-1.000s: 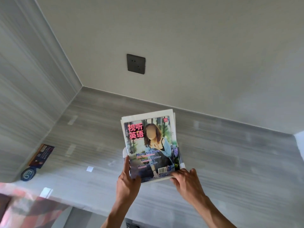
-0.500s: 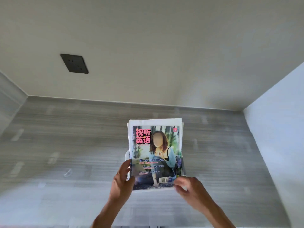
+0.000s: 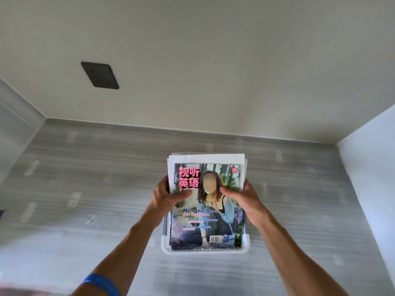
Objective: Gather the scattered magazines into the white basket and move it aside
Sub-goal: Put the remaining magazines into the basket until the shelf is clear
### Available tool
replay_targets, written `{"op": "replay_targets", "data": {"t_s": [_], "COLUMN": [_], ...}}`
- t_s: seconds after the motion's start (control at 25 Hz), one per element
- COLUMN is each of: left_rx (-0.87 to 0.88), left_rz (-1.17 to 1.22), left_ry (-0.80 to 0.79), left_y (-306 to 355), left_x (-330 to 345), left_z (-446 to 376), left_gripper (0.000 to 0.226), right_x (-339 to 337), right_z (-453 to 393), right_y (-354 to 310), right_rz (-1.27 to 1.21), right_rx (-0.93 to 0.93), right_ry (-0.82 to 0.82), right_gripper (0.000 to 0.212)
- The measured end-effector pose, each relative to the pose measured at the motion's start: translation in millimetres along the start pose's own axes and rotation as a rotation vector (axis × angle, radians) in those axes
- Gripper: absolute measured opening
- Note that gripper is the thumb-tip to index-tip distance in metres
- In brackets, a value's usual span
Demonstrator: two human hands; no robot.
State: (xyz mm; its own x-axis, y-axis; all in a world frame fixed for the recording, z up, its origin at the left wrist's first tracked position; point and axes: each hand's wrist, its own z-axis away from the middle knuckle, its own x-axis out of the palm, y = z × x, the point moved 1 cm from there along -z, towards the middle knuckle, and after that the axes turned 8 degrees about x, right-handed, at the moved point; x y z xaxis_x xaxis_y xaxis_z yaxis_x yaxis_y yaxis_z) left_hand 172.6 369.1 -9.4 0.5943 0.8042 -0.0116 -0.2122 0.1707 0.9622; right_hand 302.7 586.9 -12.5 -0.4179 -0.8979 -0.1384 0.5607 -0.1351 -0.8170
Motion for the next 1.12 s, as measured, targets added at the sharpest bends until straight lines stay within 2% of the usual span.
{"op": "replay_targets", "data": {"t_s": [0.12, 0.28, 0.4, 0.52, 0.64, 0.8, 0.92, 1.12], "left_rx": [0.135, 0.261, 0.368, 0.433, 0.333, 0.159, 0.132, 0.129], "left_rz": [0.034, -0.074, -0.027, -0.056, -0.178, -0.291, -0.347, -0.471], "left_ry": [0.055, -0.004, -0.057, -0.156, -0.147, -0.094, -0.108, -0.021], "left_y": [-1.6, 18.7, 35.7, 34.5, 14.2, -13.6, -14.0, -3.3], "left_x": [-3.3, -8.0, -16.4, -15.8, -12.9, -8.0, -8.5, -14.0], "left_z": [12.0, 28.6, 37.0, 38.4, 38.5, 38.8, 35.4, 34.0], "left_gripper": [0.055, 0.069, 0.092, 0.109, 0.1, 0.075, 0.079, 0.064], "right_x": [-2.4, -7.5, -8.7, -18.1, -21.1, -11.7, -12.8, -15.4], "right_z": [11.9, 45.9, 62.6, 74.0, 68.2, 51.7, 44.7, 40.7], "right_y": [1.4, -3.3, -11.1, -5.3, 8.4, 27.2, 29.4, 14.3], "right_rz": [-0.066, -0.181, -0.181, -0.066, 0.052, 0.143, 0.166, 0.271], "right_rx": [-0.097, -0.258, -0.294, -0.259, -0.204, -0.125, -0.1, -0.14], "right_ry": [-0.017, 0.02, -0.019, -0.024, -0.062, -0.062, -0.043, -0.011], "right_gripper": [0.081, 0.066, 0.074, 0.079, 0.082, 0.057, 0.056, 0.059]}}
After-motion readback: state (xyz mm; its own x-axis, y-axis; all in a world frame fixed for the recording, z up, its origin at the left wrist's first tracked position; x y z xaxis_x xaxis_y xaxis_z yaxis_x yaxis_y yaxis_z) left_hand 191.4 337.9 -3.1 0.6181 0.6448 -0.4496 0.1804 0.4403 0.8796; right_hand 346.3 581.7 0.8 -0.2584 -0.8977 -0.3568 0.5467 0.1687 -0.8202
